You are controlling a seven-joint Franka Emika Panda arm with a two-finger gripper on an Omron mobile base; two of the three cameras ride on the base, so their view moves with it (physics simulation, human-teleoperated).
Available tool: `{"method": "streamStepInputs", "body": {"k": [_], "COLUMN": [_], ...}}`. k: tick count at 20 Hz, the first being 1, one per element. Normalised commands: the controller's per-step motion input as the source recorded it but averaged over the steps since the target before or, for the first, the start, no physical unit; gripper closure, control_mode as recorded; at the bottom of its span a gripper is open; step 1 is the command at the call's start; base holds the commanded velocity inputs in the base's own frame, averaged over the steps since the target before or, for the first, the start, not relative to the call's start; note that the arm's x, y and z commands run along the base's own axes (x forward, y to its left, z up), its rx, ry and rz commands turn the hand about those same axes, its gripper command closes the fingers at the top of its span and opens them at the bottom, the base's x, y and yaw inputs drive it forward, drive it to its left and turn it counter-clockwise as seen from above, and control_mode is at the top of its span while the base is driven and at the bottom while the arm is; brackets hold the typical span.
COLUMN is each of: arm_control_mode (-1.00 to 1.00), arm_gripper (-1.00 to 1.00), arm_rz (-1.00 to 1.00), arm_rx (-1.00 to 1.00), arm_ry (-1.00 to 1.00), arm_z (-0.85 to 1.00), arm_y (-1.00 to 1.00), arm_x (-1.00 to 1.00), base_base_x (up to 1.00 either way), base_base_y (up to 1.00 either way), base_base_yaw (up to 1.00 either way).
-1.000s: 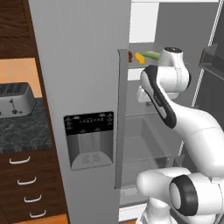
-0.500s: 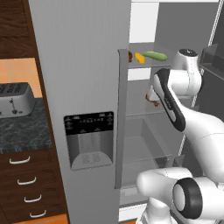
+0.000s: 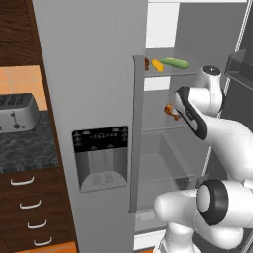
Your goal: Place one corn and one chicken drumstick in each tupperware on the nearby counter, to pack two identical lunches.
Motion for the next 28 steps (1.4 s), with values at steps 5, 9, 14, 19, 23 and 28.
{"method": "streamStepInputs", "body": {"k": [5,9,14,19,23,28], "arm_control_mode": [-1.0,-1.0,-1.0,-1.0,-1.0,-1.0], "arm_gripper": [-1.0,-1.0,-1.0,-1.0,-1.0,-1.0], "arm_rz": [-0.01,0.0,0.0,0.0,0.0,0.0], "arm_rx": [0.0,0.0,0.0,-0.04,-0.07,-0.06], "arm_ry": [0.0,0.0,0.01,0.01,0.0,0.0], "arm_z": [-0.4,-0.28,-0.06,-0.2,-0.29,-0.29], "arm_y": [-0.18,-0.2,-0.11,0.0,0.0,-0.2], "arm_x": [0.97,0.98,0.28,0.37,0.34,0.3], "base_base_x": [0.0,0.0,0.0,0.0,0.0,0.0], "base_base_y": [0.0,0.0,0.0,0.0,0.0,0.0], "base_base_yaw": [0.0,0.0,0.0,0.0,0.0,0.0]}}
